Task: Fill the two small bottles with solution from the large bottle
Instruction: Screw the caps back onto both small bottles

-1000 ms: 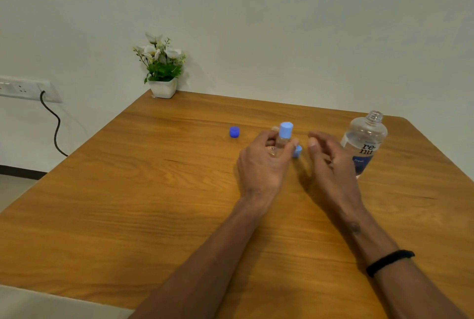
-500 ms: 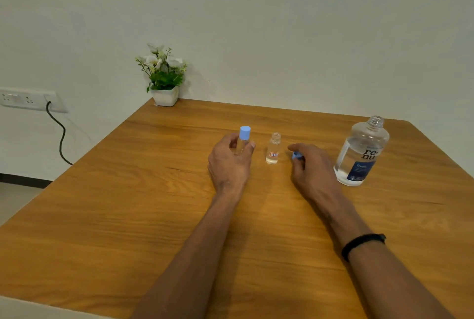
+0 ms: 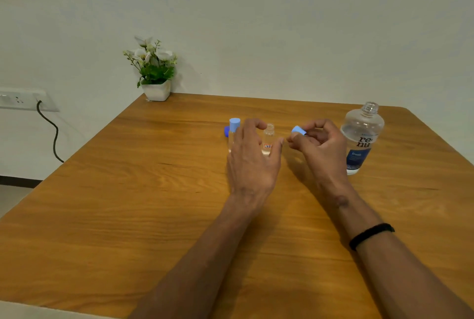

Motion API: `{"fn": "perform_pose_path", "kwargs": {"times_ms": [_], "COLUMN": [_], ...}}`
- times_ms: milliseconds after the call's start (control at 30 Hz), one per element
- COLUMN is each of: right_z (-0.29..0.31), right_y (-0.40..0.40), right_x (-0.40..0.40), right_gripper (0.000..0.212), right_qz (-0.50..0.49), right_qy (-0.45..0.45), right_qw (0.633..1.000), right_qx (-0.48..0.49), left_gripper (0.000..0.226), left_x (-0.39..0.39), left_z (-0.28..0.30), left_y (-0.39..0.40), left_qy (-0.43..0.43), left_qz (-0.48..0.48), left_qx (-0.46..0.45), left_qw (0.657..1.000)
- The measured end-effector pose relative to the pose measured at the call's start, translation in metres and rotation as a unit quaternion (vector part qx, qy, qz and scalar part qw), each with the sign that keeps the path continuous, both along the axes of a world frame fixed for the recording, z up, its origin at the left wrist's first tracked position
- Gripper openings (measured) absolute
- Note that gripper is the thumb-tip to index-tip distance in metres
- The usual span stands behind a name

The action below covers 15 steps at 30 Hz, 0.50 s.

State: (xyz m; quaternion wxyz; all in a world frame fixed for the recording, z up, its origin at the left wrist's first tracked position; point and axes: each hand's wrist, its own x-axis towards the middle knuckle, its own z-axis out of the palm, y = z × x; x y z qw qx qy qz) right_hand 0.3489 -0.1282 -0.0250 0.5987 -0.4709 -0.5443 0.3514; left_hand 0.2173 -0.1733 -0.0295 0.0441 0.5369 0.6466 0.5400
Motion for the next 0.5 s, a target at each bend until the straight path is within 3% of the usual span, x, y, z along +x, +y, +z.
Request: {"fn": "perform_pose_path", "kwargs": {"times_ms": [67,333,500], "right_z": [-0.0001,-0.0046,-0.0055], "right_y": [0.0011,0.0039,0.0040], "right_x": [0.0001,-0.0029,-0.0045], "right_gripper": [0.021,0.019,0.029], "right_qz": [0.009,-0.011,-0.011], "right_qy": [0.043,-0.029,-0.021], "right_qw": [0.999,0.999,0.999], "right_qx": [-0.011,0.038,0.034], "left_gripper": [0.046,0.070,0.061], "left_x": [0.0047,0.0035,0.0004], "left_z": [-0.0038,-0.0097,-0.0118], "left_y": [-0.0014,0.0020,0.0068], "left_qy": [-0.003,-0.034,-0.026], "left_qz": [-0.007,-0.033,-0.029], "left_qx": [-0.031,-0.104,-0.109], "left_qw": [1.000,0.993,0.993]}}
